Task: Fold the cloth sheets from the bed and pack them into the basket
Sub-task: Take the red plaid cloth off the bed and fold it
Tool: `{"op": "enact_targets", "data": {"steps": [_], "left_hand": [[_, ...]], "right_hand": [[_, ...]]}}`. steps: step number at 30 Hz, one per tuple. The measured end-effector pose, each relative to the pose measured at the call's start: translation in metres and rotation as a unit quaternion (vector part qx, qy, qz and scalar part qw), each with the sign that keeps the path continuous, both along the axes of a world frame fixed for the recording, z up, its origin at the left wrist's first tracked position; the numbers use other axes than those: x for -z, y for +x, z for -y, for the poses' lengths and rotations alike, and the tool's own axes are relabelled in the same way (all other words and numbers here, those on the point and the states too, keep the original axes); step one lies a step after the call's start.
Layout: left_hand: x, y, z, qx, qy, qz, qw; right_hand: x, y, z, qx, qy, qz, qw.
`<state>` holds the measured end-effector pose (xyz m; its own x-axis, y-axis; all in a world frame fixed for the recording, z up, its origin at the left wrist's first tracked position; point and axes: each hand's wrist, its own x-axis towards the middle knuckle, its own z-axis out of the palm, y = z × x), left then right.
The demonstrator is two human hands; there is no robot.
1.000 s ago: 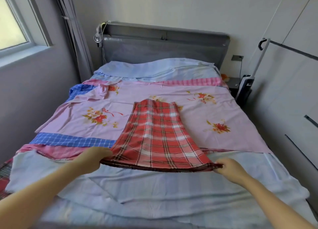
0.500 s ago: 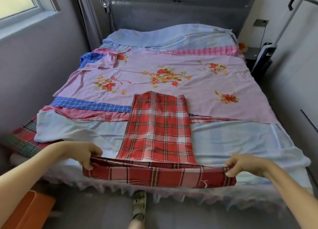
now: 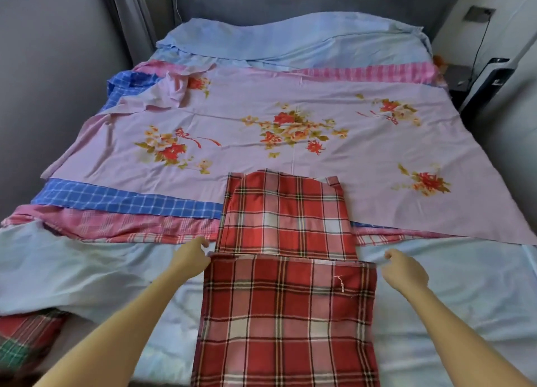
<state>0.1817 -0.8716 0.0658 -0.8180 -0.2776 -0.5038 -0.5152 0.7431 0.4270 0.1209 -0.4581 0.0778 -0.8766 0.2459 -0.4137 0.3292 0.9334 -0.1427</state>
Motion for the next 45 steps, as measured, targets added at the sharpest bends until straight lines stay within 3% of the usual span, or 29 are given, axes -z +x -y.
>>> {"op": "enact_targets", "data": {"steps": [7, 11, 16, 21, 24, 27, 29, 31, 34, 38, 42, 45], "left_hand": [[0.068, -0.111, 0.010, -0.062, 0.013, -0.042, 0.997], [0.098, -0.162, 0.011, -0.146, 0.063, -0.122, 0.980], [0.136, -0.239, 0.005, -0.178, 0.068, -0.195, 0.962], [0.177, -0.296, 0.013, -0.186, 0.054, -0.095, 0.977], [0.179, -0.295, 0.009, -0.165, 0.151, -0.046, 0.974], [0.157, -0.263, -0.005, -0.085, 0.276, -0.037, 0.957], [0.144, -0.241, -0.011, 0.019, 0.273, -0.013, 0.962], [0.135, -0.224, -0.015, 0.055, 0.294, 0.040, 0.953], [0.138, -0.208, -0.025, -0.010, 0.351, 0.114, 0.929], [0.144, -0.209, -0.049, -0.240, 0.422, 0.143, 0.863], [0.145, -0.213, -0.073, -0.238, 0.348, 0.159, 0.893], [0.139, -0.220, -0.081, -0.294, 0.364, 0.135, 0.873]], "right_hand": [[0.060, -0.098, 0.081, -0.094, -0.068, -0.077, 0.990], [0.087, -0.155, 0.117, -0.147, -0.096, -0.112, 0.978], [0.124, -0.243, 0.161, -0.204, -0.093, -0.135, 0.965], [0.150, -0.309, 0.201, -0.253, -0.138, -0.050, 0.956], [0.157, -0.309, 0.202, -0.271, -0.129, -0.015, 0.954], [0.164, -0.279, 0.171, -0.343, -0.161, -0.130, 0.916], [0.169, -0.249, 0.141, -0.413, -0.146, -0.200, 0.876], [0.175, -0.220, 0.111, -0.482, -0.091, -0.194, 0.849], [0.191, -0.195, 0.077, -0.529, -0.013, -0.155, 0.834], [0.192, -0.196, 0.078, -0.459, -0.042, -0.169, 0.871], [0.181, -0.228, 0.096, -0.400, -0.028, -0.258, 0.879], [0.185, -0.257, 0.099, -0.390, 0.024, -0.259, 0.883]]}}
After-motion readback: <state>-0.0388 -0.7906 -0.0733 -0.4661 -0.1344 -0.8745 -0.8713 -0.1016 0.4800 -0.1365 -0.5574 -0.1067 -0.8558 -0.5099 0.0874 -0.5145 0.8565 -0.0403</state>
